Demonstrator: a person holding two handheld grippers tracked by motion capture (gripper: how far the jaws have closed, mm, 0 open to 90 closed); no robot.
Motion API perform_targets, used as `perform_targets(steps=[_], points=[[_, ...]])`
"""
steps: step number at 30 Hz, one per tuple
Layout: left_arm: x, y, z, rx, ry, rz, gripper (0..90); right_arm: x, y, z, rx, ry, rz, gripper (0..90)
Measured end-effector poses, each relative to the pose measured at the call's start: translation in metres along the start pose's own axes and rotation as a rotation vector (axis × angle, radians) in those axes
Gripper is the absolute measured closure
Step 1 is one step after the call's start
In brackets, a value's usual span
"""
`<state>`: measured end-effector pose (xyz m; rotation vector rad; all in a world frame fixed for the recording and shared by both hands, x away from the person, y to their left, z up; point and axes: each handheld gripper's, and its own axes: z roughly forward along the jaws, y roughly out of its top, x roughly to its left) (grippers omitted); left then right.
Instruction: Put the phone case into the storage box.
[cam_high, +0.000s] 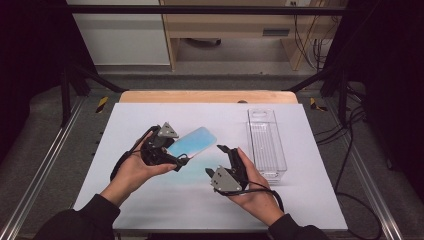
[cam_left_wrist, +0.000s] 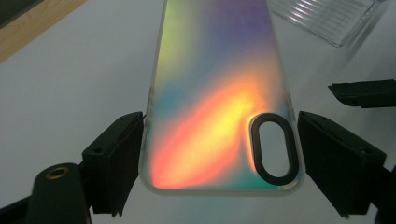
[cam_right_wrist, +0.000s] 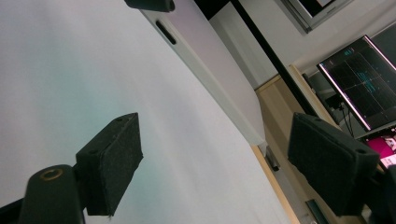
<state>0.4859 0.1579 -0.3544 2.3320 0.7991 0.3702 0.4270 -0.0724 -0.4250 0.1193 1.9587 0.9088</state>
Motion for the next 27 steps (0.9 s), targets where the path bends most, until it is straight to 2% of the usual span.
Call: perform_targets(steps=[11, 13, 19, 21, 27], points=[[-0.004, 0.002, 0.002, -0.004, -0.012, -0.001, 16.8, 0.009, 0.010, 0.004, 0.002, 0.008, -0.080, 31.8], [-0.004, 0.002, 0.002, -0.004, -0.013, -0.001, 16.8, 0.011, 0.014, 0.005, 0.000, 0.005, -0.113, 37.3], [-0.005, 0.003, 0.003, 0.003, -0.019, 0.004, 16.8, 0.014, 0.019, 0.008, -0.004, -0.004, -0.168, 43.1], [-0.005, 0.002, 0.002, -0.003, -0.019, 0.003, 16.8, 0.016, 0.021, 0.008, -0.007, -0.016, -0.222, 48.7], [-0.005, 0.001, -0.001, -0.002, -0.020, 0.003, 16.8, 0.022, 0.026, 0.010, -0.012, -0.030, -0.265, 53.1]])
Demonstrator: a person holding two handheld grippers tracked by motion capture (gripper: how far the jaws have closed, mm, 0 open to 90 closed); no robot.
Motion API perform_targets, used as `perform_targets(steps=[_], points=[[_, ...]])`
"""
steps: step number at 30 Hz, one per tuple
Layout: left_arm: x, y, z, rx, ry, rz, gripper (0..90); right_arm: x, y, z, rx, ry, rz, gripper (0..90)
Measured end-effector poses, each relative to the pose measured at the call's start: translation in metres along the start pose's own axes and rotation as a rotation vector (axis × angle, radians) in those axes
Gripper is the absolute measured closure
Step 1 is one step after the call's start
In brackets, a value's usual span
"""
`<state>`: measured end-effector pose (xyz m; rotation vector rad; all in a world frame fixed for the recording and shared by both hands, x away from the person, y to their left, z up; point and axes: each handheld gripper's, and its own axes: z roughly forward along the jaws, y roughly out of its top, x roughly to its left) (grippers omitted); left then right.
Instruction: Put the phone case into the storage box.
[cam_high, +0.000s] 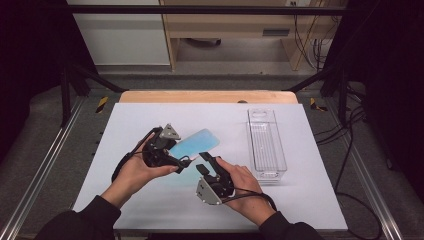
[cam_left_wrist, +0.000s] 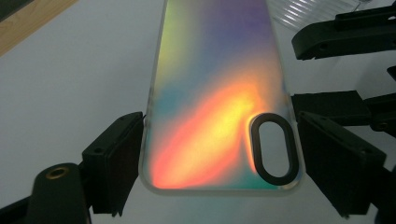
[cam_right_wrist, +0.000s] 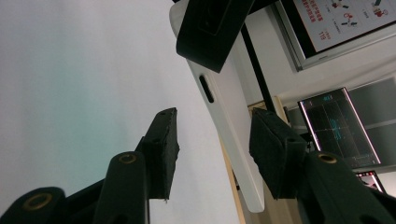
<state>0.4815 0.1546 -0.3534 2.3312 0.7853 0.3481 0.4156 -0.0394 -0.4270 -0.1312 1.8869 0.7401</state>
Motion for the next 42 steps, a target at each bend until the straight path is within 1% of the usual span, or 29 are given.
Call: perform_targets(steps=[5, 6, 8, 9, 11, 12, 14, 15, 16, 17, 20, 23, 26, 36, 42], points=[[0.001, -0.001, -0.003, -0.006, 0.003, -0.002, 16.8, 0.002, 0.002, 0.003, -0.004, -0.001, -0.026, 56.5], [0.000, -0.002, -0.003, -0.007, 0.000, -0.003, 16.8, 0.002, 0.003, 0.003, -0.001, -0.005, -0.032, 58.3], [0.000, -0.002, -0.003, -0.005, -0.001, -0.004, 16.8, 0.002, 0.003, 0.003, -0.006, -0.013, -0.067, 61.6], [0.000, -0.002, -0.003, -0.005, -0.003, -0.004, 16.8, 0.002, 0.003, 0.003, -0.006, -0.013, -0.067, 61.6], [0.000, -0.002, -0.003, -0.004, -0.005, -0.006, 16.8, 0.001, 0.004, 0.003, -0.006, -0.022, -0.090, 63.1], [-0.001, -0.002, -0.003, -0.004, -0.007, -0.005, 16.8, 0.001, 0.005, 0.002, -0.008, -0.022, -0.092, 63.6], [-0.001, -0.002, -0.003, -0.002, -0.010, -0.001, 16.8, 0.000, 0.006, 0.003, -0.011, -0.025, -0.113, 64.6], [-0.001, -0.001, -0.003, -0.002, -0.011, -0.001, 16.8, 0.000, 0.007, 0.003, -0.013, -0.025, -0.132, 65.0], [-0.001, -0.001, -0.003, -0.004, -0.013, -0.003, 16.8, 0.001, 0.008, 0.003, -0.010, -0.027, -0.135, 65.5], [-0.001, -0.001, -0.004, -0.003, -0.014, -0.002, 16.8, 0.000, 0.009, 0.004, -0.009, -0.027, -0.148, 65.7], [-0.002, -0.001, -0.004, -0.007, -0.015, -0.003, 16.8, 0.000, 0.010, 0.005, -0.016, -0.027, -0.149, 67.0], [-0.002, -0.001, -0.005, -0.009, -0.018, -0.006, 16.8, 0.000, 0.011, 0.006, -0.016, -0.026, -0.166, 68.9], [-0.001, -0.002, -0.006, -0.007, -0.024, -0.007, 16.8, 0.001, 0.012, 0.006, -0.015, -0.025, -0.165, 70.2], [-0.001, -0.002, -0.005, -0.001, -0.037, -0.008, 16.8, 0.002, 0.012, 0.007, -0.015, -0.030, -0.190, 71.3], [-0.001, -0.002, -0.005, 0.007, -0.044, -0.007, 16.7, 0.004, 0.012, 0.008, -0.019, -0.029, -0.183, 75.2]])
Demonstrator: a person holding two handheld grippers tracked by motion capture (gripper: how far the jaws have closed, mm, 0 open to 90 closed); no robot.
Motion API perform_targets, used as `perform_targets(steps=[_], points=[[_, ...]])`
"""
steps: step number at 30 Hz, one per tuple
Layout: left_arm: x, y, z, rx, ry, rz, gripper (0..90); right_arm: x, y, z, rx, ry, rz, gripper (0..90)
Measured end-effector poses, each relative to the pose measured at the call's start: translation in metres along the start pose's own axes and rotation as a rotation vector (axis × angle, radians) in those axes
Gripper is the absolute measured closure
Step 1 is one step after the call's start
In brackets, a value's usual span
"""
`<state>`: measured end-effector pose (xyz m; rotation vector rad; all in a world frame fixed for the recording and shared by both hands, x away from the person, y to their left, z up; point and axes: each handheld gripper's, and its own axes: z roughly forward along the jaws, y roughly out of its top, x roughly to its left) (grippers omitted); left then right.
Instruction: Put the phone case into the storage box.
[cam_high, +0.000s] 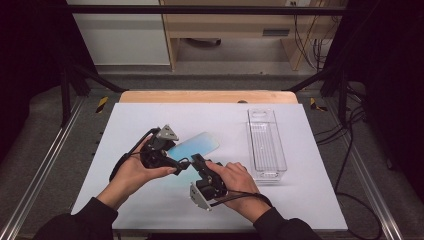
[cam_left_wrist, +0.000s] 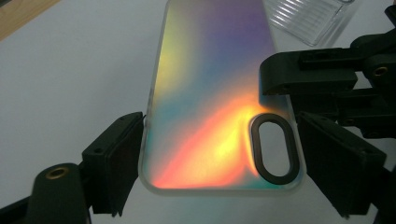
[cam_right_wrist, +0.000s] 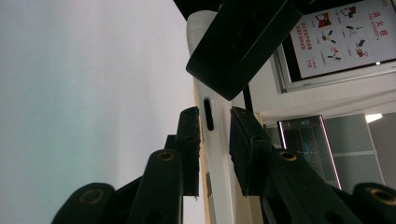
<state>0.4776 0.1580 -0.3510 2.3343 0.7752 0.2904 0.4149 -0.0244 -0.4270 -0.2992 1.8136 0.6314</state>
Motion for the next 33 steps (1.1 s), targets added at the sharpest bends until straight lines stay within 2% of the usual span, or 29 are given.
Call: perform_targets(steps=[5, 20, 27, 33], points=[[0.0006, 0.0003, 0.0002, -0.001, -0.009, -0.006, 16.7, 0.0007, -0.0003, -0.0008, -0.003, 0.003, -0.013, 77.2], [0.0017, -0.0003, 0.0029, -0.013, -0.031, -0.035, 16.6, 0.0020, -0.0015, -0.0023, 0.006, 0.004, -0.009, 79.9], [0.0021, -0.0021, 0.0057, 0.000, -0.042, -0.044, 16.5, 0.0051, -0.0021, -0.0031, 0.008, 0.013, -0.002, 80.3], [0.0043, -0.0055, 0.0078, -0.013, -0.067, -0.067, 16.4, 0.0063, -0.0026, -0.0033, 0.004, 0.016, -0.006, 80.8]])
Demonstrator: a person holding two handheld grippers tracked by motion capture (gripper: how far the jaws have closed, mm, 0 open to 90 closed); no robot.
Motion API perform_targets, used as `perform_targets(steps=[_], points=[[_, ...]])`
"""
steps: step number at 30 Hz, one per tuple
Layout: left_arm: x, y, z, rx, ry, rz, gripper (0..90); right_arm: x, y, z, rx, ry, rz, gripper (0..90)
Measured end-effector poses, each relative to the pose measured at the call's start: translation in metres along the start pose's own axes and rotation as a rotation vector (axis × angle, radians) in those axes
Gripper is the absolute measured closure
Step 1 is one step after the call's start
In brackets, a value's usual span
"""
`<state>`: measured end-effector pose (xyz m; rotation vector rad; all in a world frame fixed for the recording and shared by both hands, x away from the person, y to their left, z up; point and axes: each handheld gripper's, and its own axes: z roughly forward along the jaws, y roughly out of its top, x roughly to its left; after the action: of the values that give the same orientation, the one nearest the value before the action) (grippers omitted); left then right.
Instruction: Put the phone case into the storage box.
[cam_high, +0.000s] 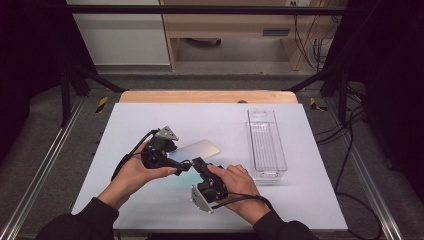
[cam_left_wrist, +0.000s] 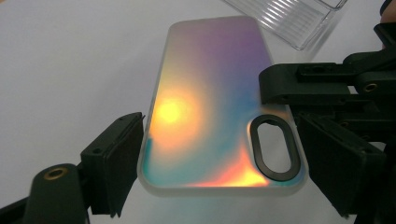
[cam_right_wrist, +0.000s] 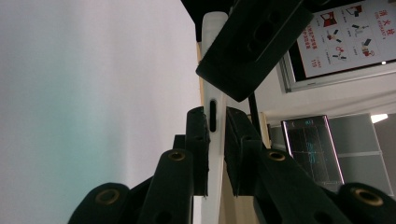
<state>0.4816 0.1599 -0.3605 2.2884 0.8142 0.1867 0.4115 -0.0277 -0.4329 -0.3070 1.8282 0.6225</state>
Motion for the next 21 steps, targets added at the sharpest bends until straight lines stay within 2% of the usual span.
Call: perform_targets(steps=[4, 9, 12, 15, 17, 21], points=[[0.0015, -0.0036, 0.0020, -0.016, -0.019, -0.026, 16.4, 0.0008, -0.0004, -0.0009, -0.002, 0.002, 0.002, 81.6], [0.0014, -0.0067, 0.0033, -0.036, -0.017, -0.026, 16.1, 0.0030, -0.0007, -0.0011, 0.002, 0.015, 0.009, 82.0], [0.0021, -0.0072, 0.0023, -0.054, -0.018, -0.039, 12.5, 0.0034, -0.0007, -0.0017, 0.003, 0.012, 0.018, 82.0], [0.0029, -0.0070, -0.0003, -0.081, -0.024, -0.043, 11.1, 0.0019, -0.0016, -0.0020, 0.002, 0.012, 0.006, 82.0], [0.0027, -0.0071, -0.0019, -0.102, -0.031, -0.045, 10.5, 0.0022, -0.0029, -0.0018, 0.006, 0.012, 0.015, 82.0], [0.0032, -0.0077, -0.0031, -0.121, -0.026, -0.043, 10.0, 0.0009, -0.0049, -0.0018, 0.010, 0.012, 0.012, 81.9]])
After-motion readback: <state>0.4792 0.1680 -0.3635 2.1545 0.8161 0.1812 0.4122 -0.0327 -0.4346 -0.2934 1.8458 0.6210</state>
